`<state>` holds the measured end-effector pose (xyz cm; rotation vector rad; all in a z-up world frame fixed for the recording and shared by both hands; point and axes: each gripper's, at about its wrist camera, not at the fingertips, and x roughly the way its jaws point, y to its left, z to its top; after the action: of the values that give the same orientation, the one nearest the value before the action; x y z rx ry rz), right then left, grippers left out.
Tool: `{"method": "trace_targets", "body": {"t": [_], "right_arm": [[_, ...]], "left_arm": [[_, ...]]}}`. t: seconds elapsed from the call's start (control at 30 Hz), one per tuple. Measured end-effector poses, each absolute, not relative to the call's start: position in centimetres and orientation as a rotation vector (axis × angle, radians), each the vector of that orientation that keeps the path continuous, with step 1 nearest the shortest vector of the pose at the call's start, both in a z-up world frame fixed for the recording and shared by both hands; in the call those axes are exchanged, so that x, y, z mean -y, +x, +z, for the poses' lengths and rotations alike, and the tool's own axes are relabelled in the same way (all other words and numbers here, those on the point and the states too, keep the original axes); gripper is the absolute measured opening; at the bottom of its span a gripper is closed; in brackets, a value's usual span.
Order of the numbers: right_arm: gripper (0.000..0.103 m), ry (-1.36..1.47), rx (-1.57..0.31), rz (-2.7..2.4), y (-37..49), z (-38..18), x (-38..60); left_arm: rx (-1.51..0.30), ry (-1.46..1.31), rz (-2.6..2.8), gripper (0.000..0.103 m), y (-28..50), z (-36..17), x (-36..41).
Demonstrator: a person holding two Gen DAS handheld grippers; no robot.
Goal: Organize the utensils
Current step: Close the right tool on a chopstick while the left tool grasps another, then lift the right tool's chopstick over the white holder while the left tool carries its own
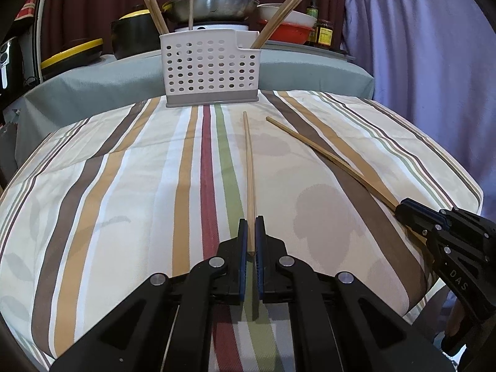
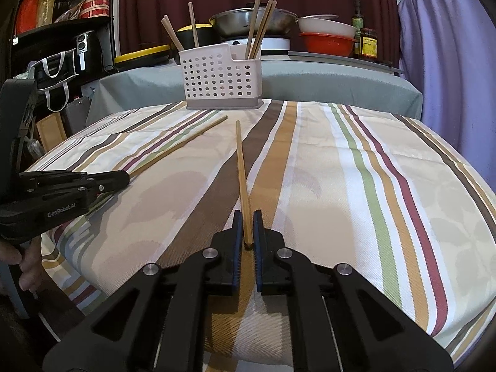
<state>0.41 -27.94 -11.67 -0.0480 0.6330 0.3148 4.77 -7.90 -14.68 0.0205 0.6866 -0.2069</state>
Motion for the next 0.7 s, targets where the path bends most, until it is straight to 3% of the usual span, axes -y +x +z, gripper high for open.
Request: {"method": "trace_targets", "body": {"t": [0.7], "right_arm": [[0.006, -0.077, -0.546, 0.296, -0.7, -9.1, 27.3]], "left_arm": [[-0.62, 0.004, -0.198, 0.005, 3.8, -13.0, 6.9]]}}
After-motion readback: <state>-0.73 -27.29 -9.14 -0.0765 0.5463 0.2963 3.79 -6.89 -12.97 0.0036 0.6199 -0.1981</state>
